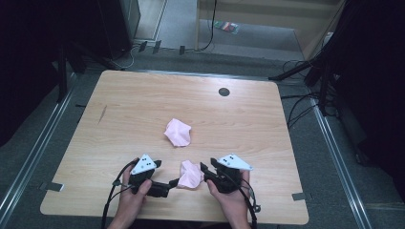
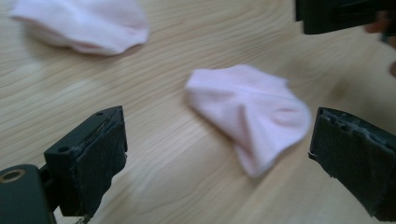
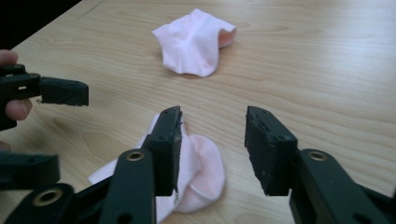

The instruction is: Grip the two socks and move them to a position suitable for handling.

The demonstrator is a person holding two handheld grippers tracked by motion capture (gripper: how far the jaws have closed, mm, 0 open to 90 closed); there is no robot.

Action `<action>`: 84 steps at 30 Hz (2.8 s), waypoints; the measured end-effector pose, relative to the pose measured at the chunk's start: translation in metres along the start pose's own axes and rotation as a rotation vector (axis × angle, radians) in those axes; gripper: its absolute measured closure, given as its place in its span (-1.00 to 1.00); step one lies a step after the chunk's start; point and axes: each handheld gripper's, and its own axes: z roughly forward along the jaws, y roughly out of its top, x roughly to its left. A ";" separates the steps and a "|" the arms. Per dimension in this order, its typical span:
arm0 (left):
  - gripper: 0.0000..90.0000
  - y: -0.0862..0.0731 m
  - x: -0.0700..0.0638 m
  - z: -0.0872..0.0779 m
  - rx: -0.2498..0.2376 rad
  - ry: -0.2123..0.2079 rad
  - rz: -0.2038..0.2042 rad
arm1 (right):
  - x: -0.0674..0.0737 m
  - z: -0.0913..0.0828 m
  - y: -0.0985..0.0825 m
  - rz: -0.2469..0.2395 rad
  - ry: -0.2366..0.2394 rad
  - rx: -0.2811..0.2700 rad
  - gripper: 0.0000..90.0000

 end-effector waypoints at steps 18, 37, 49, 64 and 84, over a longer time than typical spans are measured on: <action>0.09 -0.003 -0.064 0.051 0.155 0.151 0.271 | -0.017 0.009 -0.013 0.071 -0.018 0.094 0.47; 0.78 -0.003 -0.025 0.027 -0.015 -0.015 -0.002 | -0.008 0.011 -0.013 0.024 0.028 0.095 0.63; 0.30 0.002 -0.052 0.038 0.034 0.029 0.133 | -0.007 0.025 -0.026 0.023 0.019 0.160 0.99; 0.93 0.001 -0.034 0.032 0.048 -0.005 0.025 | 0.005 0.029 -0.032 -0.014 0.045 0.181 1.00; 0.94 -0.014 -0.018 0.007 -0.076 0.062 -0.002 | 0.011 0.015 -0.020 0.030 0.066 0.107 0.80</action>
